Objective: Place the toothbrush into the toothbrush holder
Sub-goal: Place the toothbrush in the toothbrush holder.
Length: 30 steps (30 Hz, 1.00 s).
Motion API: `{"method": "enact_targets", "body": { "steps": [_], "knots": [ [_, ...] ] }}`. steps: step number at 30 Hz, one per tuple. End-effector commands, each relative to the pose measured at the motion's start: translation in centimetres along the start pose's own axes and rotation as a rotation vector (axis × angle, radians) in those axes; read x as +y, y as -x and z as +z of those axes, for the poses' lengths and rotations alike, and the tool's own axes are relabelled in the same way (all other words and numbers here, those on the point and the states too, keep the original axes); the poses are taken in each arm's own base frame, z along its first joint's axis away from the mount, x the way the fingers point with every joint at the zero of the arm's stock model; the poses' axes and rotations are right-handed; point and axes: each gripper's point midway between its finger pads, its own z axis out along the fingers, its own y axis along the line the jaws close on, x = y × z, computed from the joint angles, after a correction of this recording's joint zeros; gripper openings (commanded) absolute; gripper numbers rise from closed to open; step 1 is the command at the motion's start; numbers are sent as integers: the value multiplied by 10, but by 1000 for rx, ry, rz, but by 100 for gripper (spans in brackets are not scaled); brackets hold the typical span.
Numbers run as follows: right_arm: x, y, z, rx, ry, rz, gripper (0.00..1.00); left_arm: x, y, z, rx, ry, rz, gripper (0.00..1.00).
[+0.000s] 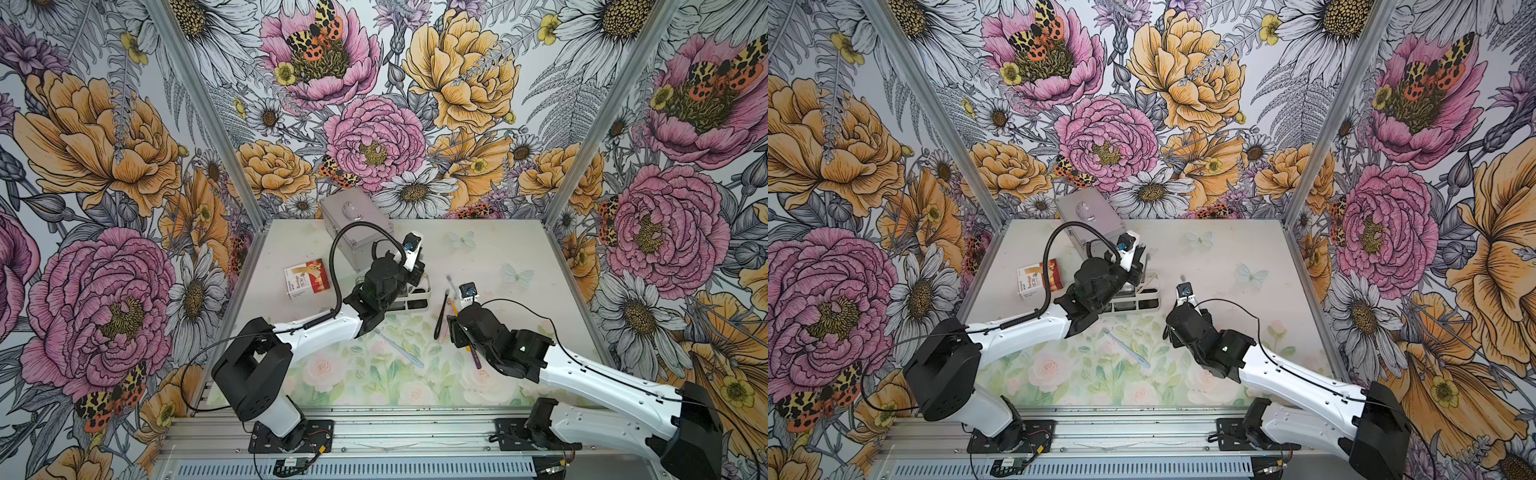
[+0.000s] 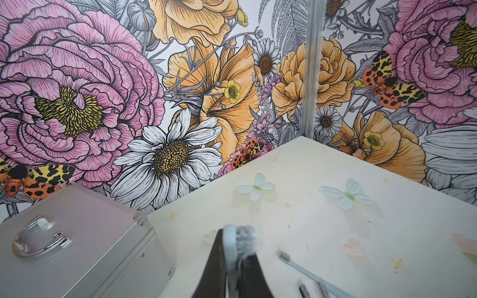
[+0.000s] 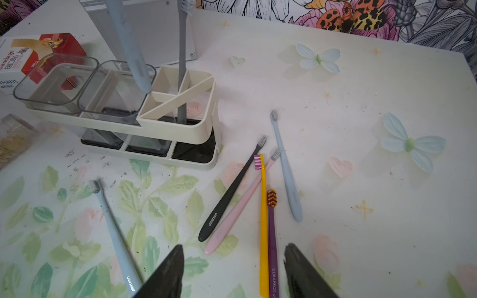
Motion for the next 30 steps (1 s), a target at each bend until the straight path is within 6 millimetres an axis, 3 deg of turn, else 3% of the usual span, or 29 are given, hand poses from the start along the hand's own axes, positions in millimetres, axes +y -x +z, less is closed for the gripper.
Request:
{"method": "enact_targets", "body": {
  "steps": [1, 15, 30],
  "knots": [
    [-3, -4, 3, 12, -13, 13, 63, 11, 15, 7, -49, 37, -1, 0],
    [-7, -7, 11, 38, -32, 8, 63, 16, 21, 16, -81, 37, -13, 0],
    [-10, -9, 13, 45, -38, 13, 64, 10, -25, 37, -6, 35, -50, 0]
  ]
}}
